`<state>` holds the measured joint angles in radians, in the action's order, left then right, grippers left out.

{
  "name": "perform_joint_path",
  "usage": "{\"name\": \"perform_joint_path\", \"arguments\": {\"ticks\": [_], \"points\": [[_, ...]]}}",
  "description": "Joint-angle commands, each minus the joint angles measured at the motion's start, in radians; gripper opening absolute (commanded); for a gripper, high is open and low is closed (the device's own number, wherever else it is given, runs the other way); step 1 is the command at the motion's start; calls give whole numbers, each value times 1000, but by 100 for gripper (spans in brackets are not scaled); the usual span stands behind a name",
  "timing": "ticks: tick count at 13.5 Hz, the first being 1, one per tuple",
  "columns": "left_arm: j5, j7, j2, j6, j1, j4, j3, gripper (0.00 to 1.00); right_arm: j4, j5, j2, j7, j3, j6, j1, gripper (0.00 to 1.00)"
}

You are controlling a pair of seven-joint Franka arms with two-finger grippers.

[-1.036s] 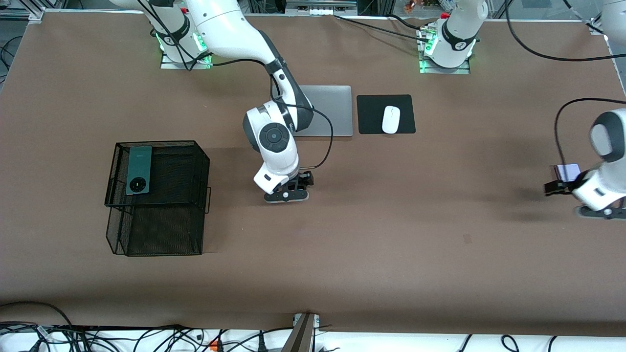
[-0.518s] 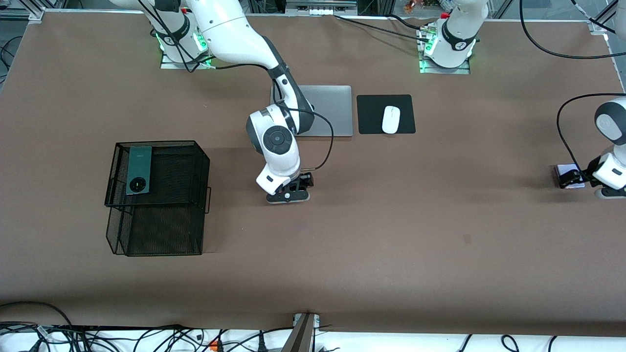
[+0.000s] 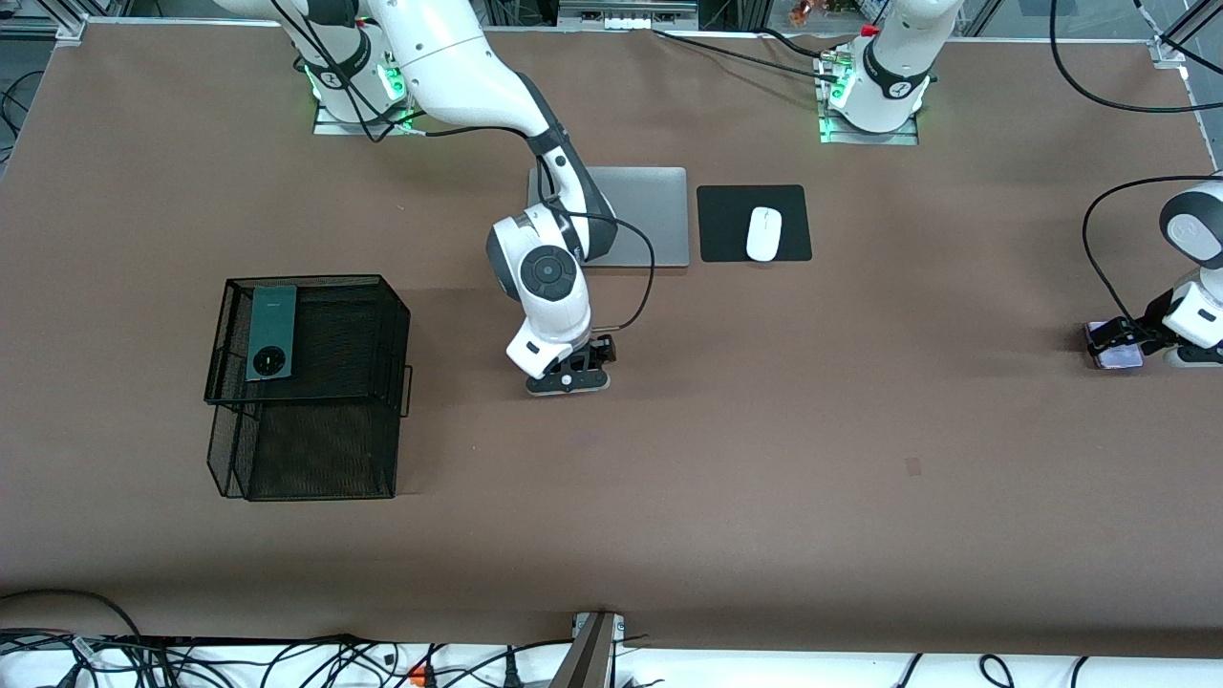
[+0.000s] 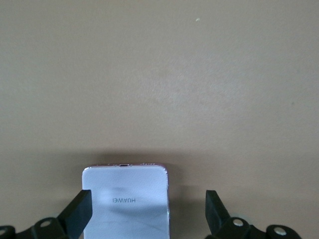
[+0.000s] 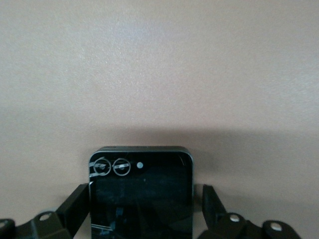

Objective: Place phones with both arms
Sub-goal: 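Grasp the flip phone with the right gripper while the left grasps the white phone, then carry the flip phone to the basket while the left gripper moves the white phone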

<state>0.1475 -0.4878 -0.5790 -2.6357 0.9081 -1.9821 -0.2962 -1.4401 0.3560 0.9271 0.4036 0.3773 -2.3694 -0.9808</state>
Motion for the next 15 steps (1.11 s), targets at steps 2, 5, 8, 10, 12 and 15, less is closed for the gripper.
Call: {"name": "perform_joint_path", "arguments": {"ticks": [2,5,8,10,12,15], "points": [[-11,-57,-12,-12,35,6,-24,100,-3,-12,6,-37,3,-25,-7,79],[-9,-83,-13,-12,43,16,-23,100,-3,-11,1,-49,5,-25,-4,19],[-8,-97,-28,-13,61,23,-23,100,0,-11,-19,-49,38,-16,-4,5],[-8,-98,-39,-39,71,22,-23,100,-3,-11,-75,-45,102,37,-7,5],[-8,-98,-59,-59,71,23,-24,100,-3,-12,-144,-61,204,128,-7,5],[-9,-83,-71,-69,63,23,-24,100,-5,-11,-227,-165,348,312,-6,7]]}}
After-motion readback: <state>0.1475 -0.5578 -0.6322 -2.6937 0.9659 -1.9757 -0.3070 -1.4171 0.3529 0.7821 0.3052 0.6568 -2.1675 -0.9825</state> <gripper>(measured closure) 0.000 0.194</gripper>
